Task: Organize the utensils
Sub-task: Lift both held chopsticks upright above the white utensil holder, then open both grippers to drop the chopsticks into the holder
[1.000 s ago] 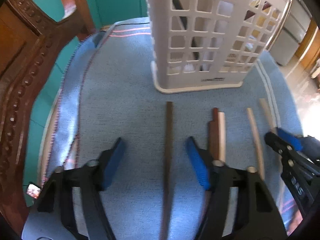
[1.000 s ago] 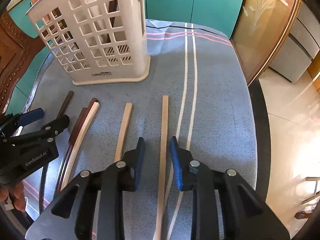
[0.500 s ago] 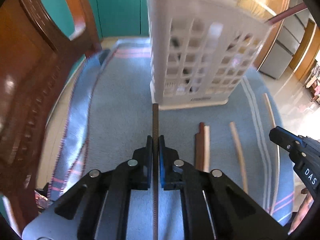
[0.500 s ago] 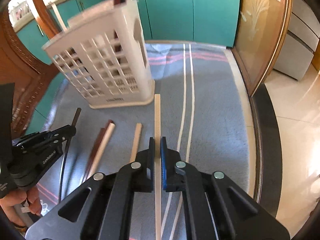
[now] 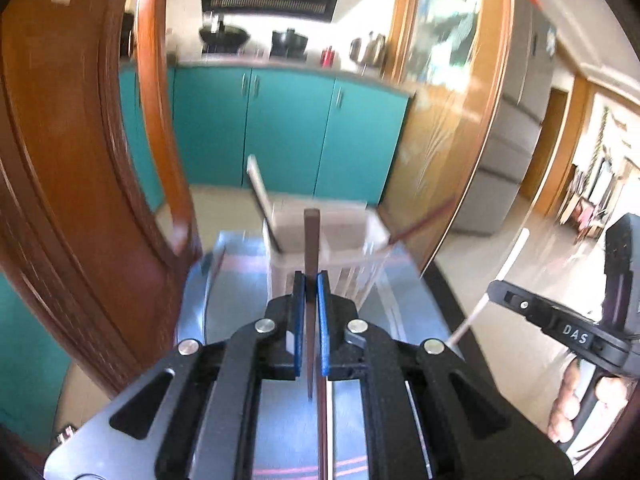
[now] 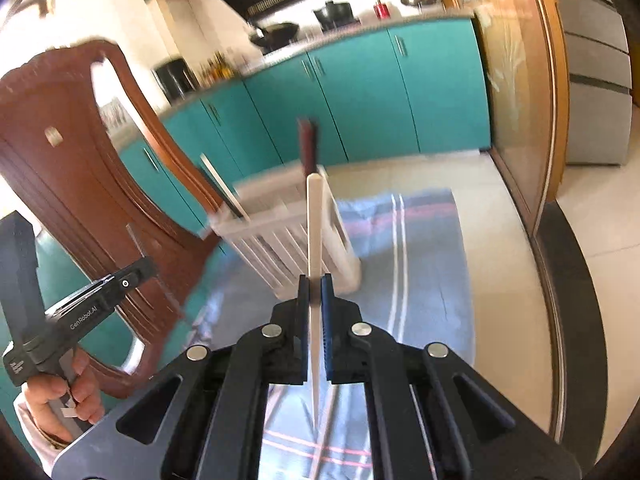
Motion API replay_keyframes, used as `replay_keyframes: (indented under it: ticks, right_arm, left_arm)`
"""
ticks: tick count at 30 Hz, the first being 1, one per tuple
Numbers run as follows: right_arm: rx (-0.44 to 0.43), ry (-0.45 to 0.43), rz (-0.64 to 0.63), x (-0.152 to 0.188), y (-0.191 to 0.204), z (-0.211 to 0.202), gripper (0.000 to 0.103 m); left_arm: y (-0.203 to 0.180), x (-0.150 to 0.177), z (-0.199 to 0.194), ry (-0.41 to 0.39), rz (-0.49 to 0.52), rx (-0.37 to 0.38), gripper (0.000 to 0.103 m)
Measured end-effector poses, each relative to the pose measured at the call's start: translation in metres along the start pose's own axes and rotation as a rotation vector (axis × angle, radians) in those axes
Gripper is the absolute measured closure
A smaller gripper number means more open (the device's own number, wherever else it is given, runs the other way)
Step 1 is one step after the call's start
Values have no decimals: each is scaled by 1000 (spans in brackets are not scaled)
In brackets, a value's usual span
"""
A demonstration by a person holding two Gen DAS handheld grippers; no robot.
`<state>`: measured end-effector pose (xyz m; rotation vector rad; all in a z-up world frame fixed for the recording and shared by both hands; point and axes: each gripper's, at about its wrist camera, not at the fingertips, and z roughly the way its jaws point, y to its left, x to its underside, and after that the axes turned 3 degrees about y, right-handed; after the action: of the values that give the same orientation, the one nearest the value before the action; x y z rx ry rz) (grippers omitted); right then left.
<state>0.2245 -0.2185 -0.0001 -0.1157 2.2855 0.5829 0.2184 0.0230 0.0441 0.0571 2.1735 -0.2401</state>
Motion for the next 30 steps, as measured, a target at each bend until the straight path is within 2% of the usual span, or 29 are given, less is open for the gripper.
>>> replay_keyframes:
  ticks: [7, 9, 12, 14, 16, 17, 21, 24, 26, 27, 28, 30]
  right_arm:
    - [-100, -166, 17, -75, 28, -25, 97]
    - [-102, -212, 13, -93, 34, -26, 97]
    - [-108, -286, 17, -124, 44, -23, 97]
    - [-64, -336, 9, -141, 52, -14, 97]
    - [4, -338, -29, -146, 58, 5, 97]
    - [25, -327, -38, -142, 59, 16, 97]
    - [121, -233, -82, -117, 56, 68, 97]
    - [150, -171, -92, -101, 48, 90, 96]
    - [152, -168, -93, -95, 46, 89, 85]
    - [159, -175, -100, -93, 47, 85, 67]
    - [171, -195, -111, -90, 48, 76, 57]
    - [192, -247, -131, -79, 51, 47, 56]
  left_arm:
    - [12, -83, -46, -231, -69, 64, 96]
    - [15, -100, -46, -280, -96, 37, 96]
    - [28, -114, -30, -304, -135, 32, 96]
    - [36, -115, -10, -303, -163, 9, 96]
    - [38, -111, 18, -252, -157, -32, 96]
    - [38, -106, 35, -206, -155, -46, 96]
    - [30, -89, 73, -115, -117, -84, 96]
    - [22, -78, 85, -81, -84, -96, 96]
    - [18, -71, 86, -76, -68, -101, 89]
    - [17, -67, 84, -78, -60, -99, 87]
    - [16, -63, 79, -83, -57, -95, 83]
    - [16, -52, 66, -86, -66, -80, 78]
